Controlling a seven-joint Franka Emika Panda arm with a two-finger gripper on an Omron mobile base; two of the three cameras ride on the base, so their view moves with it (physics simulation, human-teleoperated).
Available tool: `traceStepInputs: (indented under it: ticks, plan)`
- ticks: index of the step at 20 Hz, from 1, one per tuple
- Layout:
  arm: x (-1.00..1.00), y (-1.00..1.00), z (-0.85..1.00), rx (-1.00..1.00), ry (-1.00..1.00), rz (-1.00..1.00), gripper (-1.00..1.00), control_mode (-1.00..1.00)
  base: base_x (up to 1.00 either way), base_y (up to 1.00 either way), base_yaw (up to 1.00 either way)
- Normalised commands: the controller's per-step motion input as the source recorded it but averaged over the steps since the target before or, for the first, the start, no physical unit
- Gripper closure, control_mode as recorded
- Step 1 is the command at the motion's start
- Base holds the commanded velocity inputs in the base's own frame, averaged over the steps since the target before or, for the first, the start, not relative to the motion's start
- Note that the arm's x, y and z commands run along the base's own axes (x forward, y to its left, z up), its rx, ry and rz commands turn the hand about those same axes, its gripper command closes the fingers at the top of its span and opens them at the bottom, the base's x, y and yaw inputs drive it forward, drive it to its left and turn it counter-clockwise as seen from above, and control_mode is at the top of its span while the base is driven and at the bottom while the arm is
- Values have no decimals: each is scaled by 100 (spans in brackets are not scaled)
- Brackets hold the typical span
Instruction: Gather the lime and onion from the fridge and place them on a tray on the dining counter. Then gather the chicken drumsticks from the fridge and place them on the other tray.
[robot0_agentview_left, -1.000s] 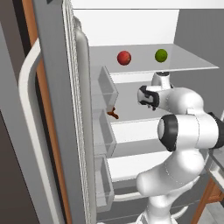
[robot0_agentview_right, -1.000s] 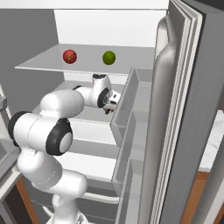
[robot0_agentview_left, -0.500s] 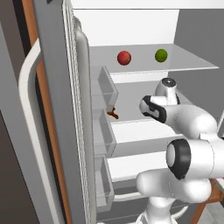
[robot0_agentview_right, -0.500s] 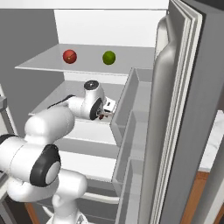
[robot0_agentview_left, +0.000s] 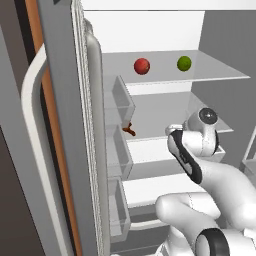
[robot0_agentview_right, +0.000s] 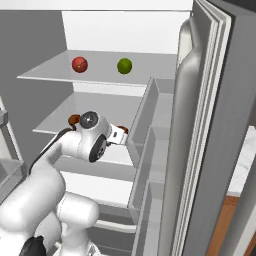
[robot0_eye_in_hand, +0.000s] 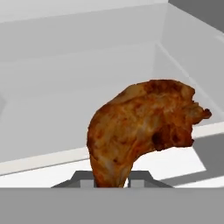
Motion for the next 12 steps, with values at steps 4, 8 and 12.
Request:
traceStepInputs:
  ticks: [4,8,12]
  plan:
    - [-49,-4,84,0,0,0,100,-100,0,0,0]
    - [-48,-5,89,0,0,0,100,-100,0,0,0]
    - [-62,0,78,0,0,0,100,-100,0,0,0]
